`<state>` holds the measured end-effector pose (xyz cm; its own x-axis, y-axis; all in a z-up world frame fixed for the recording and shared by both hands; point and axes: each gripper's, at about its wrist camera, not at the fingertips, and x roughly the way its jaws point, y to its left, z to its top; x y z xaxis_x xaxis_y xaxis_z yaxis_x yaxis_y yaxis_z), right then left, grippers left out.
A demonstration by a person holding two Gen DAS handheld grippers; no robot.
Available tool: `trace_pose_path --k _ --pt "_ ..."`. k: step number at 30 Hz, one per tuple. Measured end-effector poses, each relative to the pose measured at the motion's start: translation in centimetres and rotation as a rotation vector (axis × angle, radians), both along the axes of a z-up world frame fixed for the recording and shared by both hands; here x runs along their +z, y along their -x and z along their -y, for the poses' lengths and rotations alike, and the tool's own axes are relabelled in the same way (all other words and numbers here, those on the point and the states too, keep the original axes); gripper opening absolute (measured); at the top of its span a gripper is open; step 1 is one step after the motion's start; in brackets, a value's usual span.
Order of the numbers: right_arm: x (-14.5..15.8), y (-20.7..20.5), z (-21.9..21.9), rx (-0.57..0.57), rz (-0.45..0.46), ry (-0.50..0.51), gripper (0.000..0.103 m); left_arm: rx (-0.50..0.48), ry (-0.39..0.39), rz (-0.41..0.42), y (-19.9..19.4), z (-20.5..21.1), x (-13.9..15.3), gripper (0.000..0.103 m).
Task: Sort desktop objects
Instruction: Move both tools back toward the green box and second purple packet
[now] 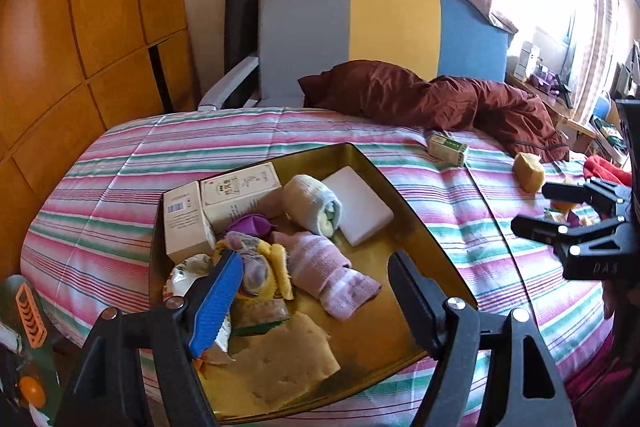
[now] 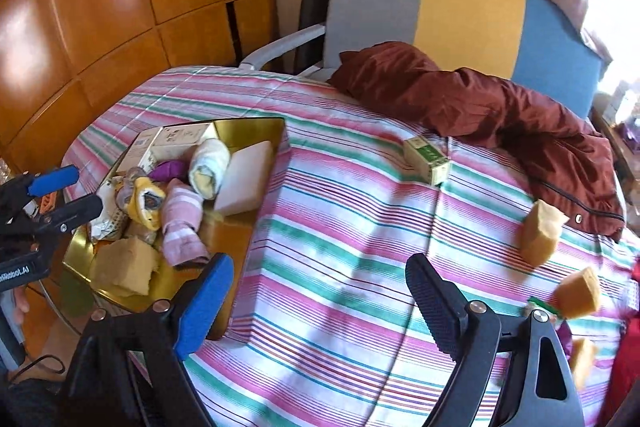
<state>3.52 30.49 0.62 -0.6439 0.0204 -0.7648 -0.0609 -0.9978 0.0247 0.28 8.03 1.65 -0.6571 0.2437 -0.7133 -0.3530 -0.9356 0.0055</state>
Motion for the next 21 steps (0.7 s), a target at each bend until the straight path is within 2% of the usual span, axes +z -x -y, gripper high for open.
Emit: trace_pose_path --k 11,21 --pt "0.3 -0.8 -3.1 -0.074 0.023 -0.029 0.089 -0.061 -0.024 0.031 -0.4 -1.6 -0.7 0.076" --pt "0.7 -2.3 -8.5 -0.180 0.061 0.015 0.089 -0.079 -0.053 0.068 -0.1 -2.0 -1.2 0.077"
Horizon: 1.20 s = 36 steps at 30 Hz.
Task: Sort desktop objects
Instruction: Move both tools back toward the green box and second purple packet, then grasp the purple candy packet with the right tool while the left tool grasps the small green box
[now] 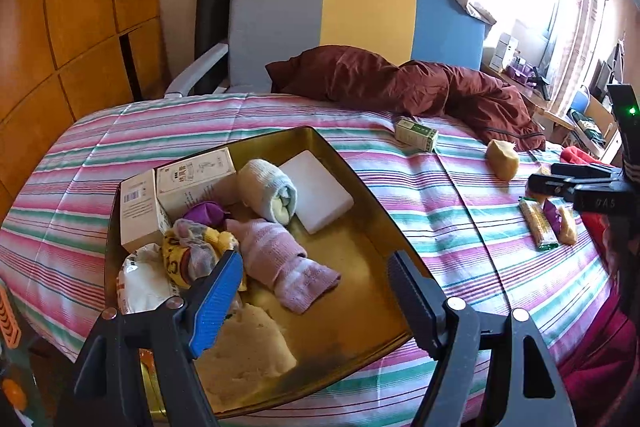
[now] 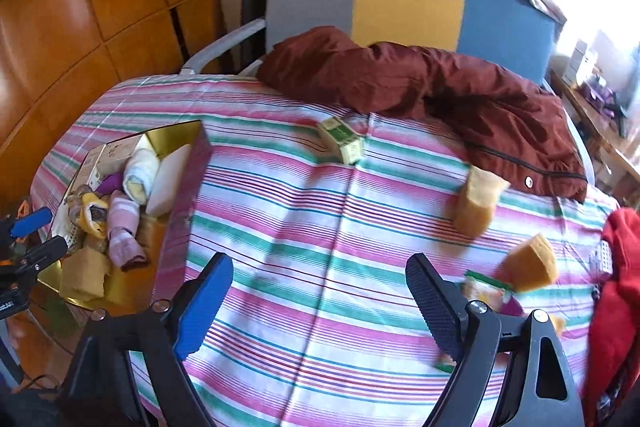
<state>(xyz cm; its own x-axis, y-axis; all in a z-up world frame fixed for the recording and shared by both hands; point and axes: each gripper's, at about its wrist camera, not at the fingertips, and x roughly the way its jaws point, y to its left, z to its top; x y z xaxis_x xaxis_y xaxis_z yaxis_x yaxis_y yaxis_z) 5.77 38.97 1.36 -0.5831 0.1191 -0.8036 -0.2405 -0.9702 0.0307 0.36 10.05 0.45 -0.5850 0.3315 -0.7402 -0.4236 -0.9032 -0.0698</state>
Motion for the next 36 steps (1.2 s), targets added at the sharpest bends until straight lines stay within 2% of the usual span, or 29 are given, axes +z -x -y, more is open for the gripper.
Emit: trace_pose_path --k 5,7,9,17,25,33,36 --pt "-0.1 -3.0 -6.9 -0.162 0.015 0.096 0.087 -0.012 -0.004 0.016 0.1 -0.4 -0.3 0.076" --pt "-0.4 -4.4 -9.7 -0.236 0.023 0.128 0.082 -0.020 -0.007 0.025 0.2 -0.7 -0.5 0.076" --pt "-1.3 -5.5 -12.3 -0.306 0.048 0.179 0.067 -0.032 -0.005 0.028 0.2 -1.1 -0.5 0.076" --pt "-5.6 -7.0 -17.4 -0.456 0.148 0.281 0.050 -0.063 0.015 0.043 0.2 -2.5 -1.0 0.076" --pt "-9.1 -6.1 -18.8 -0.494 0.270 0.273 0.046 -0.115 0.035 0.052 0.5 -4.8 -1.2 0.076" --pt "-9.7 -5.8 -19.5 -0.498 0.272 0.292 0.046 -0.203 0.042 0.063 1.0 -8.9 -1.0 0.076" --pt "-10.0 -5.9 -19.9 -0.494 0.260 0.347 0.054 -0.227 0.038 0.065 1.7 -10.4 -0.7 0.076"
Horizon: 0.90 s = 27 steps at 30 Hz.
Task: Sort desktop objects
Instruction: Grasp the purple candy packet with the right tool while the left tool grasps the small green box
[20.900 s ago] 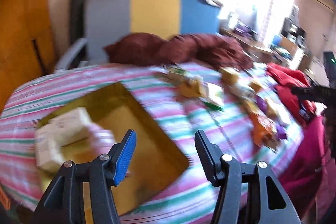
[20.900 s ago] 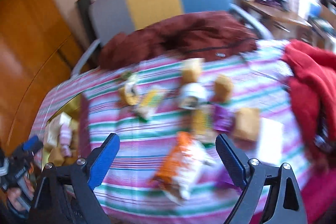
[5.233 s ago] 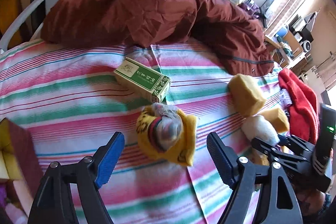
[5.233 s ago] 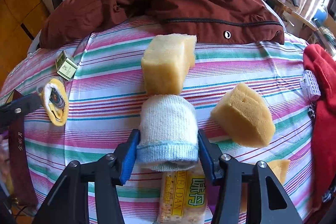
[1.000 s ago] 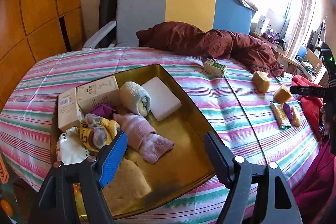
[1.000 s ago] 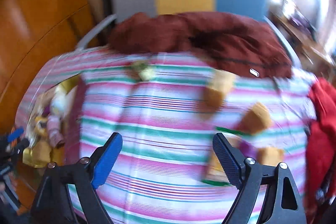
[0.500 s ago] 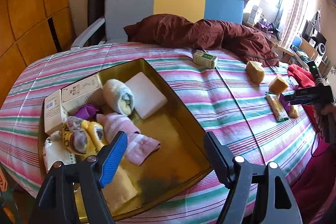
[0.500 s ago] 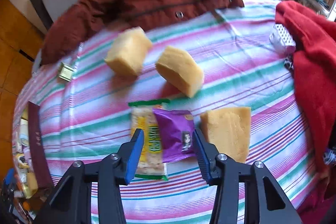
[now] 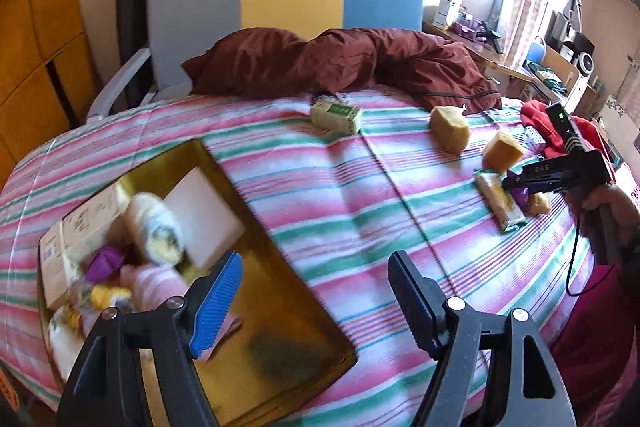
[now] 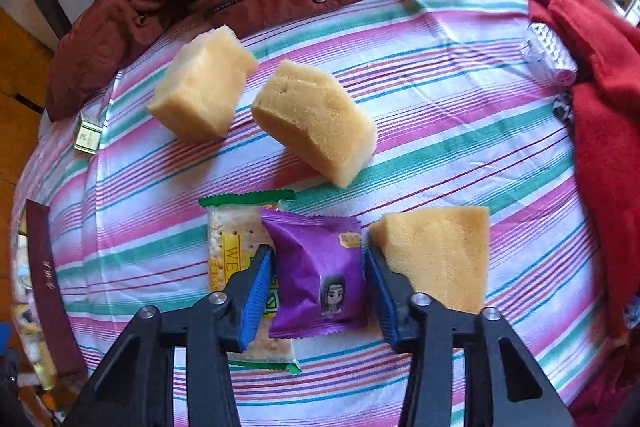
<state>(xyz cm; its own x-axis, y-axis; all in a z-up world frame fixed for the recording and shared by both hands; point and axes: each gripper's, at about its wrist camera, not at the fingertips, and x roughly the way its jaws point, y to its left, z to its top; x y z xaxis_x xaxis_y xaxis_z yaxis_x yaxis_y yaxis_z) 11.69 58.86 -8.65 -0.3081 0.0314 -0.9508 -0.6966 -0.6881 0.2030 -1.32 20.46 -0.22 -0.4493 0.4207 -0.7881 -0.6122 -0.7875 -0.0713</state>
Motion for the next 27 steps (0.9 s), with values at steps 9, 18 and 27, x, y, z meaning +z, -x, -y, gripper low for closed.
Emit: trace_pose_path --k 9,18,27 --pt "0.2 -0.3 0.3 0.024 -0.026 0.032 0.043 -0.029 -0.049 0.092 3.5 -4.4 -0.3 0.076" --pt "0.8 0.3 0.0 0.044 -0.002 -0.010 0.043 0.059 -0.060 0.217 9.9 -7.2 -3.0 0.075" --pt "1.3 1.0 1.2 0.098 0.036 -0.097 0.043 0.171 -0.180 0.416 17.0 -10.2 -5.7 0.071"
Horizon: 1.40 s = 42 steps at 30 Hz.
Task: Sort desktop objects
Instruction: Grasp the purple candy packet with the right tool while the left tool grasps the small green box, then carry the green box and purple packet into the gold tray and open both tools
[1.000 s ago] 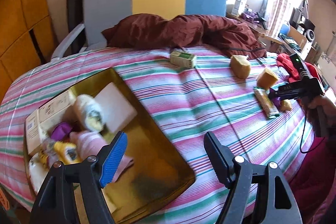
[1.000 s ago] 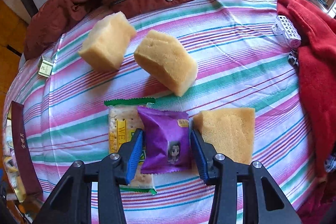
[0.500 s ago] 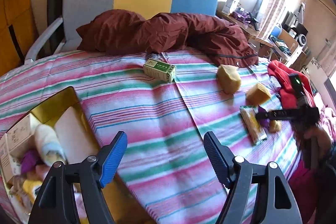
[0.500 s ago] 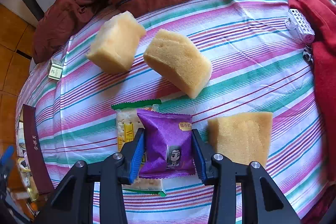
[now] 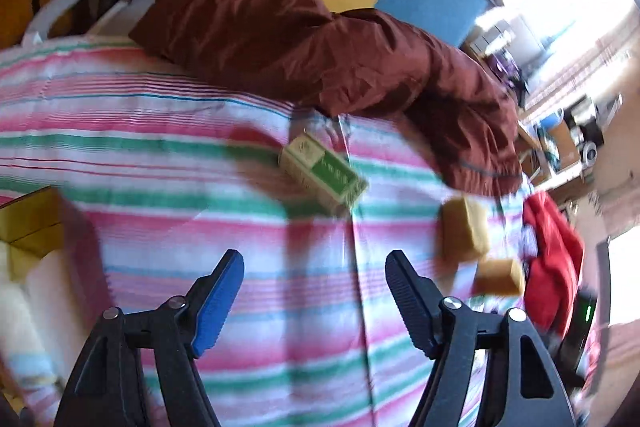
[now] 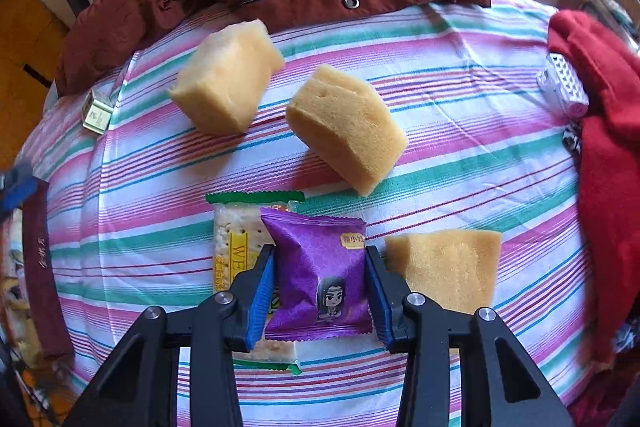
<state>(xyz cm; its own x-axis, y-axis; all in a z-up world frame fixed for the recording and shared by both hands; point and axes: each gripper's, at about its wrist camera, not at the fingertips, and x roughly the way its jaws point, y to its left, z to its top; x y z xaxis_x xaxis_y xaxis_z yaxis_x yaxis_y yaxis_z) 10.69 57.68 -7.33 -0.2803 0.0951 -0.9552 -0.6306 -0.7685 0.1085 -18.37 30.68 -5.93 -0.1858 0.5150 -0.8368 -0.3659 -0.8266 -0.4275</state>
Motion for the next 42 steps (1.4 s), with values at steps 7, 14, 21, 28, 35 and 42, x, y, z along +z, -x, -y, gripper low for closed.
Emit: trace_pose_path --k 7,14,21,28,35,42 --pt "0.0 -0.3 0.0 0.021 0.008 -0.021 0.043 0.104 -0.066 0.158 4.6 -2.4 -3.5 0.070" --pt "-0.2 0.6 0.4 0.029 0.010 -0.027 0.044 0.150 -0.063 0.202 6.9 -5.1 -5.4 0.067" --pt "0.4 -0.1 0.3 0.030 0.012 -0.044 0.043 0.053 0.055 0.069 5.3 -6.4 -5.3 0.035" --pt "1.1 -0.8 0.0 0.027 -0.013 -0.050 0.039 -0.011 0.043 0.036 2.3 -4.1 -4.8 0.030" --pt "2.9 -0.9 0.1 0.032 -0.144 -0.026 0.039 -0.076 -0.002 -0.024 -2.1 -3.0 -1.3 0.030" --pt "5.3 0.5 2.6 0.127 -0.310 -0.047 0.039 -0.096 -0.052 -0.090 -6.2 1.2 3.5 0.030"
